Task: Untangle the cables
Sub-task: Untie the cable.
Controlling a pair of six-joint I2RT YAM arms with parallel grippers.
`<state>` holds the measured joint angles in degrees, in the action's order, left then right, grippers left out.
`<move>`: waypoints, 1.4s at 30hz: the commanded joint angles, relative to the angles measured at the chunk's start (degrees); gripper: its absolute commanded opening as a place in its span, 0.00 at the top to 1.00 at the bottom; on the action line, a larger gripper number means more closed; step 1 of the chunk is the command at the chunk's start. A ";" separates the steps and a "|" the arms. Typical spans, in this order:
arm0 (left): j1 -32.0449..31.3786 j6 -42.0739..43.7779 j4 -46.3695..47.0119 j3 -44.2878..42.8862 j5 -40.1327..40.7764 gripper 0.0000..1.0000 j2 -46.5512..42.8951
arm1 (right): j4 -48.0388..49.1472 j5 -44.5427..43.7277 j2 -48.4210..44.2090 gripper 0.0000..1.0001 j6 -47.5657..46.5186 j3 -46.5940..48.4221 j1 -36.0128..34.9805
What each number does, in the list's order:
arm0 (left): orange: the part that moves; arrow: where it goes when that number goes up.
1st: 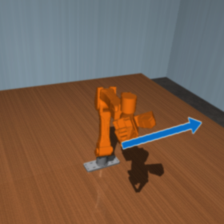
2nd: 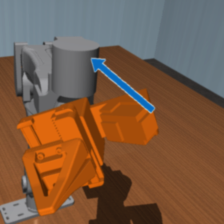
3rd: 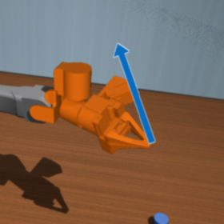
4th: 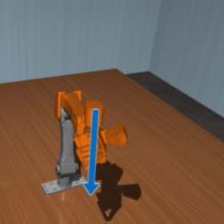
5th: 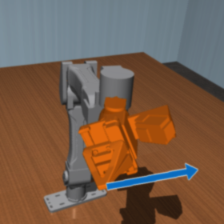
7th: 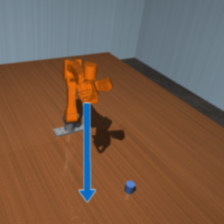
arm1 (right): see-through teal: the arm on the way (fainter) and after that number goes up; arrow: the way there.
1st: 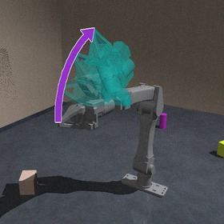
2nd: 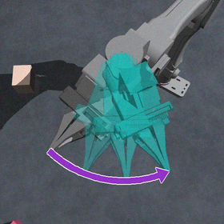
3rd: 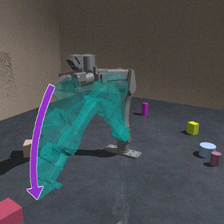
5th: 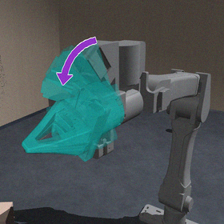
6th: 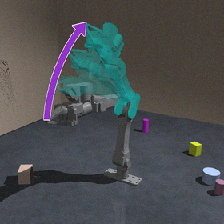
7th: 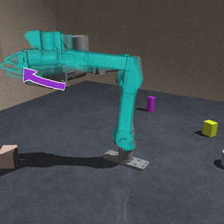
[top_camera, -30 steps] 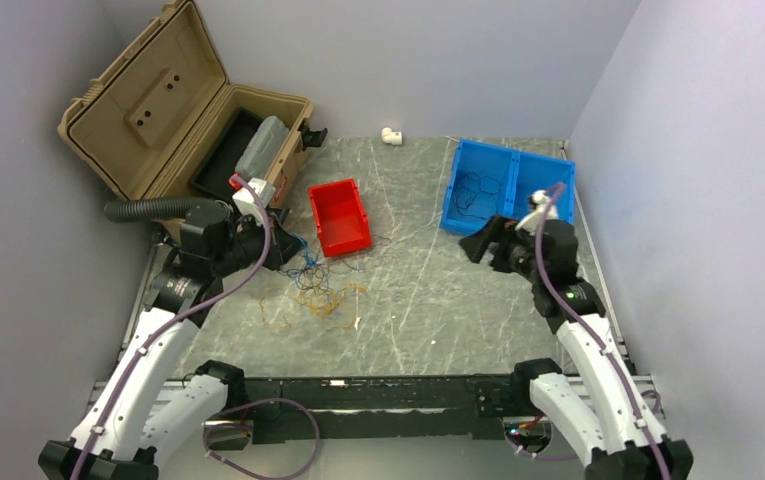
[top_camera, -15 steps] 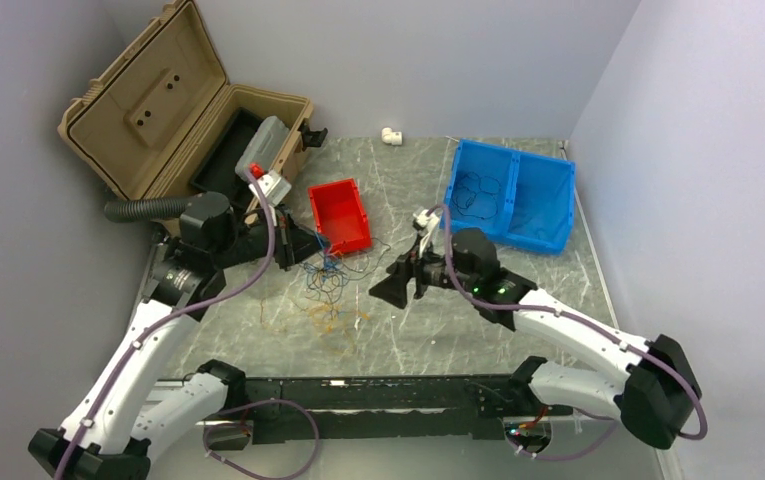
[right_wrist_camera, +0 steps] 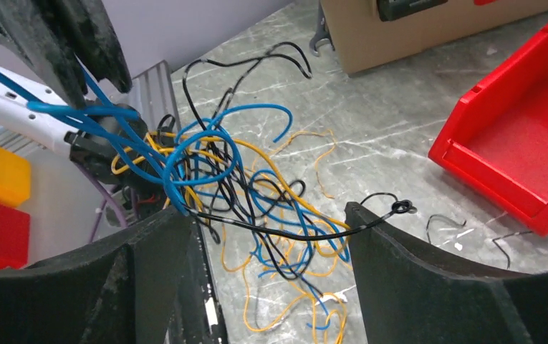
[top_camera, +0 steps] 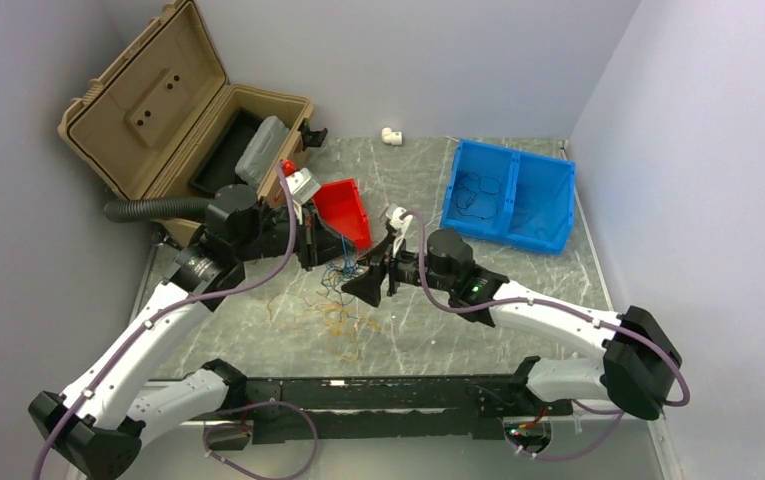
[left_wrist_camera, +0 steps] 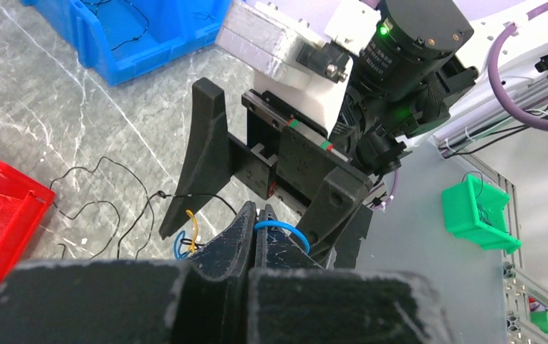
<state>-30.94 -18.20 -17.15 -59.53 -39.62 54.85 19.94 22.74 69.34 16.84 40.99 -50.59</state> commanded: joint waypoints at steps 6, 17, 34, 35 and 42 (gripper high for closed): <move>-0.30 -1.64 4.08 -0.52 7.69 1.00 0.35 | 6.11 -13.10 -1.37 0.92 2.35 -1.55 -0.92; 12.75 -7.21 -6.25 -0.38 27.51 1.00 1.48 | -30.02 -54.60 -23.01 1.00 17.36 -8.74 0.33; 11.19 -2.81 0.39 4.43 13.47 0.70 2.41 | -32.62 -38.44 -31.95 1.00 5.82 1.26 3.91; 9.18 -1.60 -0.42 3.61 15.31 0.65 2.72 | -33.21 -38.07 -31.09 1.00 5.42 2.75 3.89; 1.61 1.95 -0.94 0.38 17.19 0.39 5.90 | -37.12 -38.91 -29.30 1.00 4.08 10.42 3.86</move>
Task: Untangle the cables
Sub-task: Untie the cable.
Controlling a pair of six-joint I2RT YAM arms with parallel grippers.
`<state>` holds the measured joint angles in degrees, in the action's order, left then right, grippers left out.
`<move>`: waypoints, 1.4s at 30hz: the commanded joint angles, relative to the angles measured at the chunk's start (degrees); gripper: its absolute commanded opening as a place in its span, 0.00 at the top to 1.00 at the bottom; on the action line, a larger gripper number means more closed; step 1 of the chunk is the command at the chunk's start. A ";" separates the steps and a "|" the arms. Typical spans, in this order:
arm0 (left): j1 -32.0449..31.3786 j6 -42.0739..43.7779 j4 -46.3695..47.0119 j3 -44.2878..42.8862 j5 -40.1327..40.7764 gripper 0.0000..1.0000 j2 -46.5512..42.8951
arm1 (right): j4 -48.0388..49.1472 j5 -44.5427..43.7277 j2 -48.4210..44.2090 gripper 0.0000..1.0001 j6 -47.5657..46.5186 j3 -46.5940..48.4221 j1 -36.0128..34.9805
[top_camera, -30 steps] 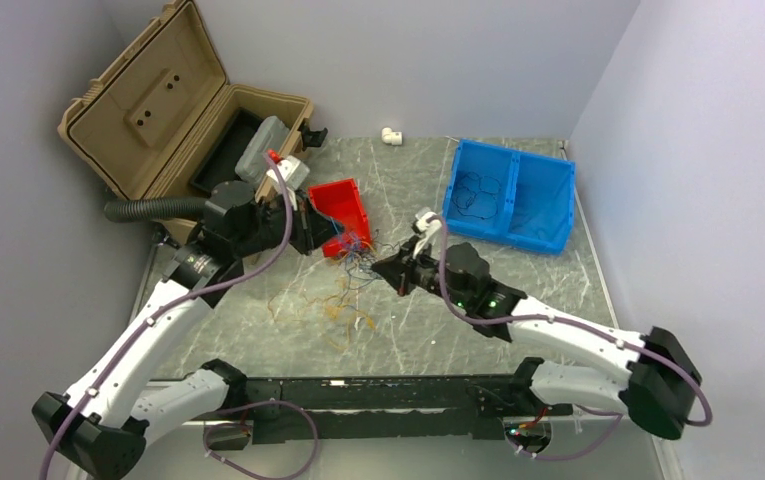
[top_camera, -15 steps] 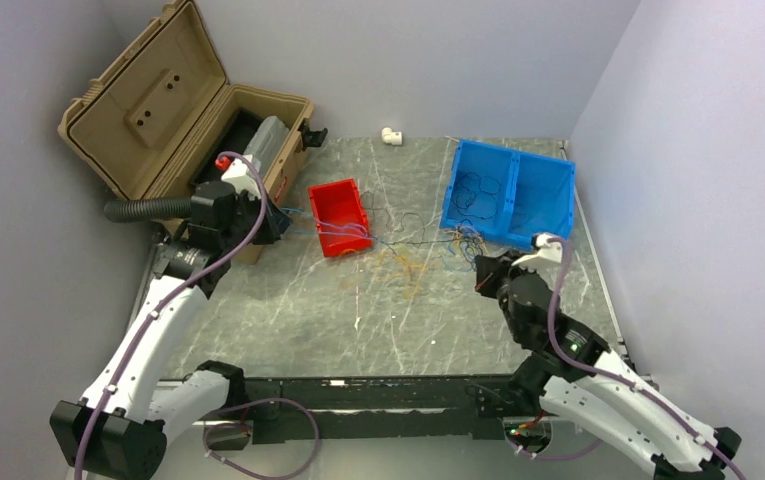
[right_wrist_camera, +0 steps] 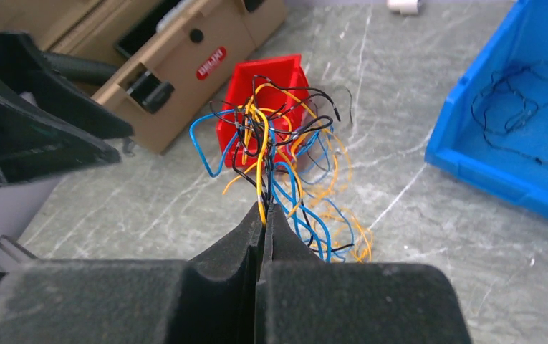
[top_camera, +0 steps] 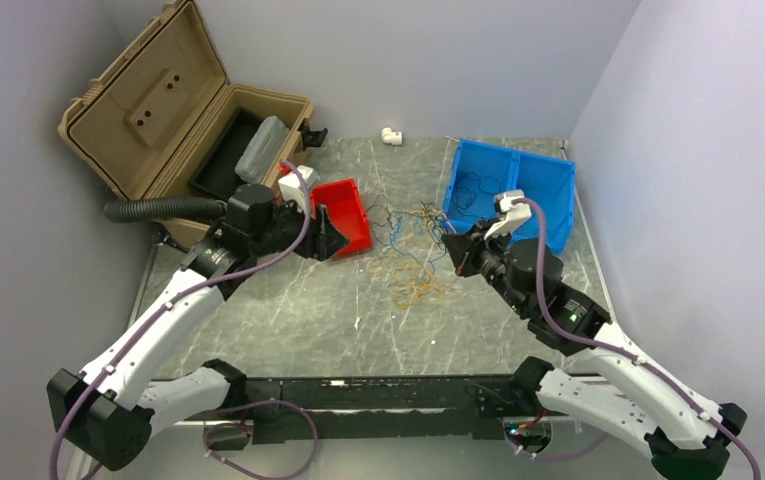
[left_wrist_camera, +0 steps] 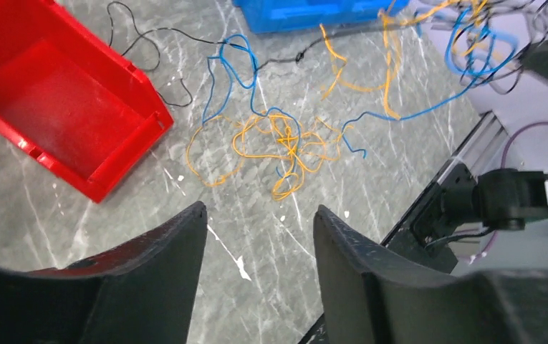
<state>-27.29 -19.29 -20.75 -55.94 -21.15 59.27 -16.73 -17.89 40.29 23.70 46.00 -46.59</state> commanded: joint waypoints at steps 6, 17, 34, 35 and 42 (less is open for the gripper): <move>-8.87 3.72 9.38 -2.54 0.54 0.29 3.27 | -5.76 4.05 2.19 1.00 -4.71 13.83 -0.08; -11.46 -0.64 30.18 -2.87 -9.27 0.21 3.97 | -7.94 8.68 3.40 1.00 -5.20 16.10 -0.08; -13.37 -10.21 39.58 -5.93 -11.45 0.20 15.84 | -0.99 20.32 6.69 1.00 -1.66 11.63 -0.15; -13.33 -12.64 42.92 -4.98 -11.80 0.23 16.74 | -1.02 20.69 7.38 1.00 -1.40 11.36 -0.16; -10.47 -23.74 51.89 -0.34 -10.00 1.00 20.25 | -5.84 17.13 9.25 1.00 -0.38 10.03 -0.13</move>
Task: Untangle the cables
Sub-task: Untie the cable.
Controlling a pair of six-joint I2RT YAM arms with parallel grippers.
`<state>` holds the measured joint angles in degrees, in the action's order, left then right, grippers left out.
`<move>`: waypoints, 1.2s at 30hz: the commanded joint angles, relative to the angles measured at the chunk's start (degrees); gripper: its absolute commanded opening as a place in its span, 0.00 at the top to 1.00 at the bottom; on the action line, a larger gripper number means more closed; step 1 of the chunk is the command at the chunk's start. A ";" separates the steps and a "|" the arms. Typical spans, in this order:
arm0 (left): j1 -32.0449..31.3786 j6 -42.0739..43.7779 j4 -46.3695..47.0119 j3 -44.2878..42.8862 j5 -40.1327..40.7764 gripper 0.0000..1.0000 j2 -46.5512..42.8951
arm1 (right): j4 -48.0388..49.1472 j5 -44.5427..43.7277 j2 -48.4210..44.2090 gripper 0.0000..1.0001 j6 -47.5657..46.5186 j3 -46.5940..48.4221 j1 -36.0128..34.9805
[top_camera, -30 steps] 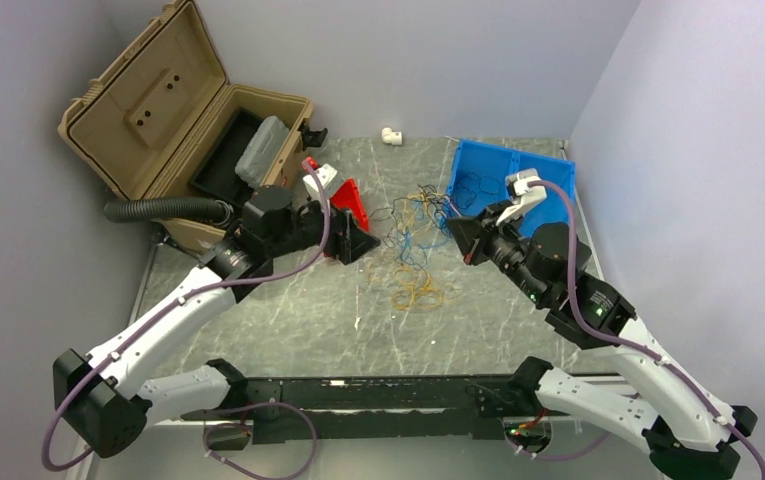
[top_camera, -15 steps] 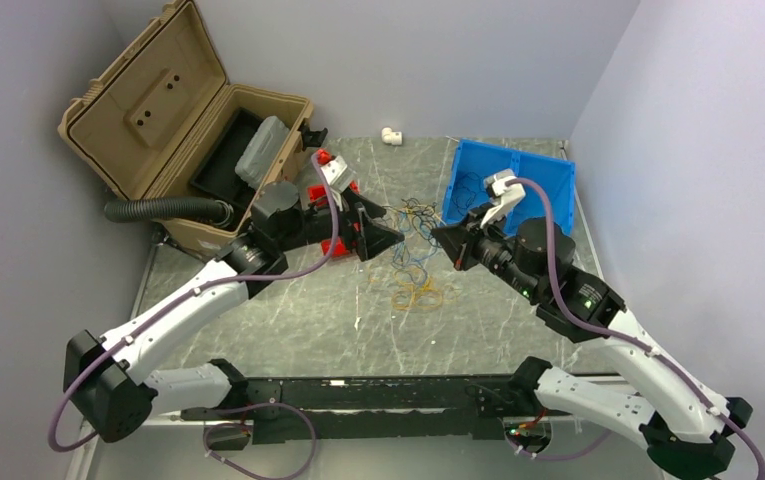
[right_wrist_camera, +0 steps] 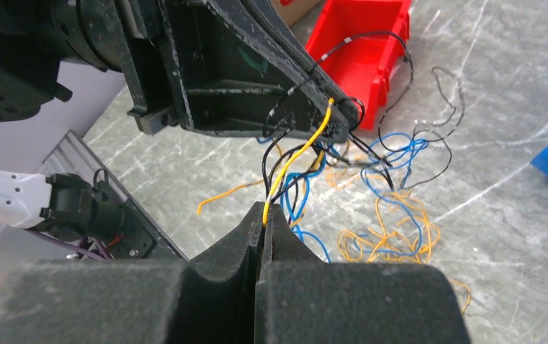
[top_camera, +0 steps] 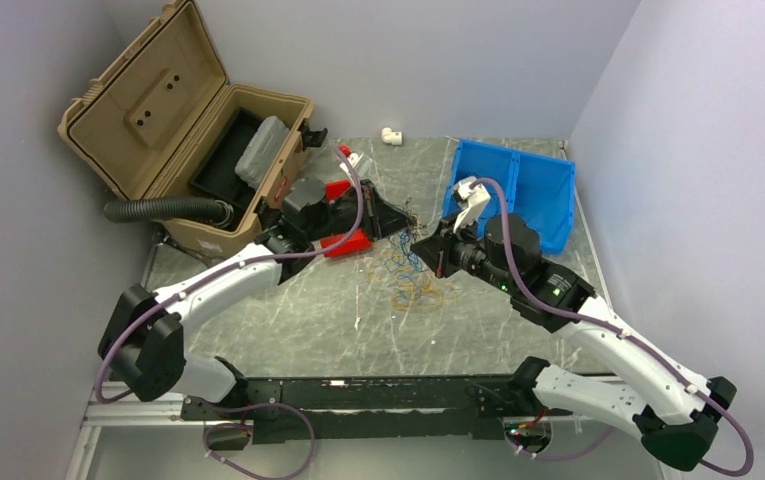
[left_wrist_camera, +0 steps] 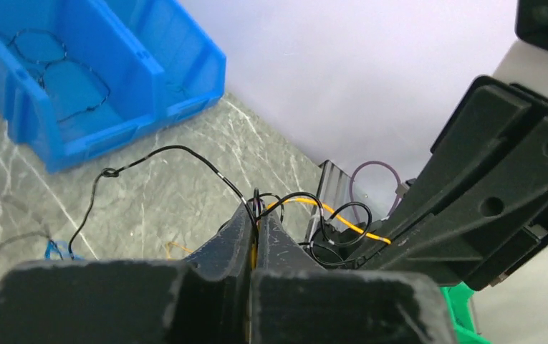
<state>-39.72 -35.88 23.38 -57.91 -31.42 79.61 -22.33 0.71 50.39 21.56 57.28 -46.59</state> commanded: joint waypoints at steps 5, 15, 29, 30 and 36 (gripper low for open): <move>8.91 -7.65 4.44 7.69 1.11 1.00 -4.07 | -6.89 -18.05 -5.60 0.94 7.00 -4.63 0.13; 11.12 3.75 -9.71 11.99 2.90 1.00 -13.22 | -13.65 -34.32 -13.30 0.98 15.48 -9.38 0.63; 1.36 4.09 -6.49 7.05 -7.29 1.00 -10.17 | 13.65 18.21 -3.22 0.27 -4.66 -9.47 0.54; 1.11 3.65 -5.90 7.03 -7.46 1.00 -9.99 | 13.97 18.35 -2.52 0.27 -4.35 -9.33 0.62; 0.00 3.25 -5.96 6.87 -7.65 1.00 -9.14 | 16.52 15.90 -2.52 0.41 -3.36 -11.38 0.56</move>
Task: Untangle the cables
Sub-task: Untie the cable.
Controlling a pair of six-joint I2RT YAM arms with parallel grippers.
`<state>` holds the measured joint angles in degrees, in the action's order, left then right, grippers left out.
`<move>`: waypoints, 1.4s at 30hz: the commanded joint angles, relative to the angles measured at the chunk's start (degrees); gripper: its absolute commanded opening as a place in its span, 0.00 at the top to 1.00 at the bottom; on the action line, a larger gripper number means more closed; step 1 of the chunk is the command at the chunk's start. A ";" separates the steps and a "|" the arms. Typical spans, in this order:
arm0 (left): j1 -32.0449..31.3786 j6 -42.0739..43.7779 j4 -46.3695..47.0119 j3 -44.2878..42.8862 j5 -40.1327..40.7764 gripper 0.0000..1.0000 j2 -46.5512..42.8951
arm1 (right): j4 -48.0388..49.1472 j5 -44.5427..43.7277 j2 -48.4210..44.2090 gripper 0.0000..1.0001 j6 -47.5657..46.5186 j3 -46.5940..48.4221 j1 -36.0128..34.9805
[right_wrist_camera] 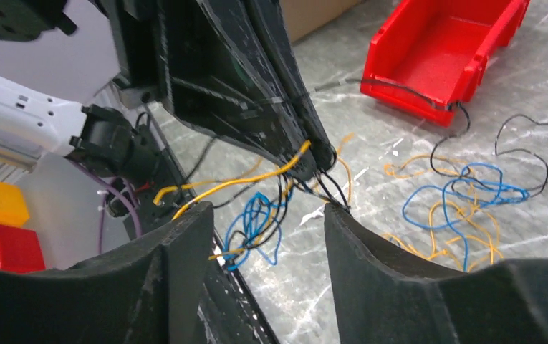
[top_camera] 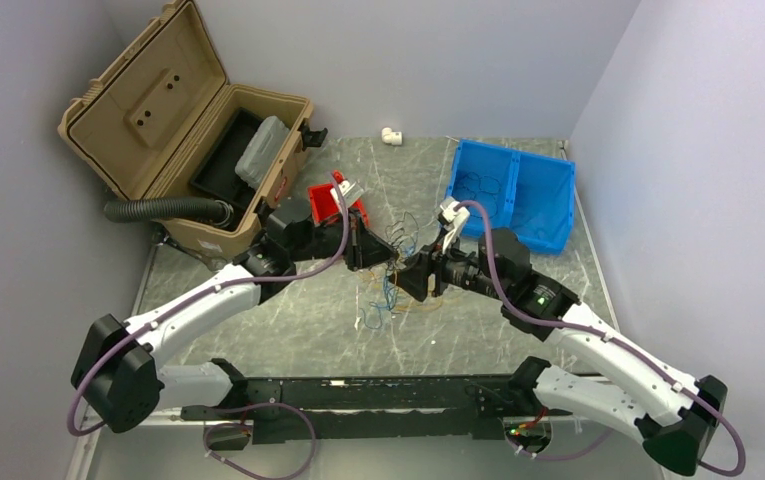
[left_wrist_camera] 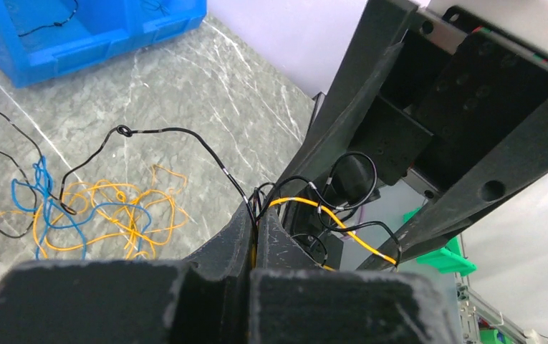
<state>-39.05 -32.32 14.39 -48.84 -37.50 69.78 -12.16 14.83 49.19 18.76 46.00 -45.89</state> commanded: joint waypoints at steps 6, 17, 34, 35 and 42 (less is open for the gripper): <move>-0.91 -1.32 4.31 -1.50 -1.99 1.00 1.01 | 5.36 -3.12 -2.30 0.95 1.32 -0.54 -0.15; -0.72 6.78 -10.54 -2.00 7.92 0.98 -4.13 | -9.24 -38.04 -15.75 1.00 5.88 0.23 0.00; -1.27 0.56 -1.02 -3.48 1.84 0.99 0.04 | -0.14 2.49 -0.43 0.10 1.09 3.26 -0.41; -1.49 0.36 -0.77 -3.68 1.80 0.99 0.20 | 0.72 2.91 0.38 0.17 1.35 3.05 -0.43; -1.57 0.42 -1.76 -4.04 1.49 0.83 0.88 | -2.17 -12.19 -0.44 1.00 4.94 1.27 -0.52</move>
<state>-40.34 -31.20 10.31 -50.76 -34.48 70.72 -14.46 13.80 51.29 21.45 47.94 -46.33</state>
